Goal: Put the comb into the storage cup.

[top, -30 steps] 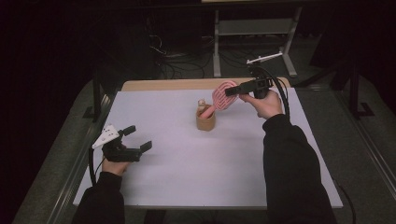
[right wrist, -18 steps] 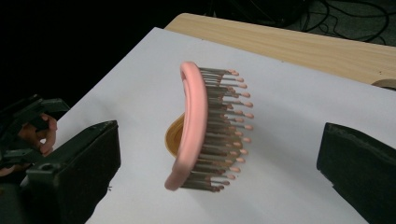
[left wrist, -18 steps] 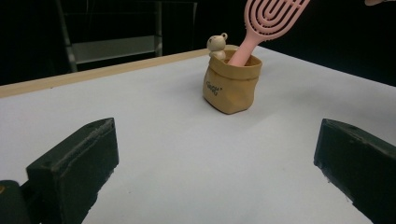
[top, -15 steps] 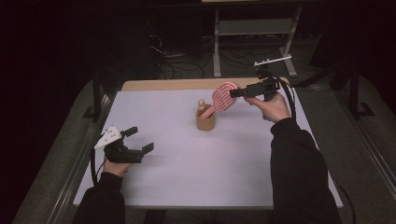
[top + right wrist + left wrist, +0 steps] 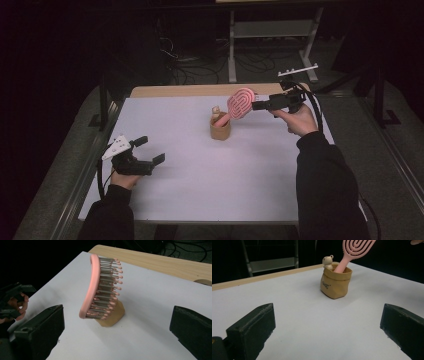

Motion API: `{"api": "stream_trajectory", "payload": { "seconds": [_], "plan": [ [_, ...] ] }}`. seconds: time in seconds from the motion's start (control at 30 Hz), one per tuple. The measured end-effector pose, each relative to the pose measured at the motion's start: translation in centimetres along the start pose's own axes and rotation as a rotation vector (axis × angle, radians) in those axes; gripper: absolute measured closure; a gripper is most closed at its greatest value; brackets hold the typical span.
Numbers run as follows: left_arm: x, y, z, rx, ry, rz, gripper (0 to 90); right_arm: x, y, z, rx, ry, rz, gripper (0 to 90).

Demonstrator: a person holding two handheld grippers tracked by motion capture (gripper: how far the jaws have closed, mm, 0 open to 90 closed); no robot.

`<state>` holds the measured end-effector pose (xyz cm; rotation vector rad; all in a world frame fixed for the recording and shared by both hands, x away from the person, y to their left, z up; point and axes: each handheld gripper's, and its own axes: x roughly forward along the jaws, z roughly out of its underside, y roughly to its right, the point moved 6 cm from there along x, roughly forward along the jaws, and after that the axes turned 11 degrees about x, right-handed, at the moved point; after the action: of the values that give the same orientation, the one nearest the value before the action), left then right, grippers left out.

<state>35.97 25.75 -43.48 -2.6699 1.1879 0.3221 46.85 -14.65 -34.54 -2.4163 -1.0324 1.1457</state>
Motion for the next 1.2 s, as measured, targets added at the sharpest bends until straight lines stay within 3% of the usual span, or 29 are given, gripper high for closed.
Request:
{"api": "stream_trajectory", "payload": {
  "seconds": [0.5,1.2],
  "plan": [
    [0.1,0.1,0.2,0.006,-0.018,0.006,0.0,-0.4,0.8,1.7,-0.042,-0.03,0.017,0.0],
    [0.1,0.0,0.8,0.009,-0.048,0.008,0.0,-1.2,2.0,3.8,-0.041,-0.021,0.026,0.0]
  ]
}}
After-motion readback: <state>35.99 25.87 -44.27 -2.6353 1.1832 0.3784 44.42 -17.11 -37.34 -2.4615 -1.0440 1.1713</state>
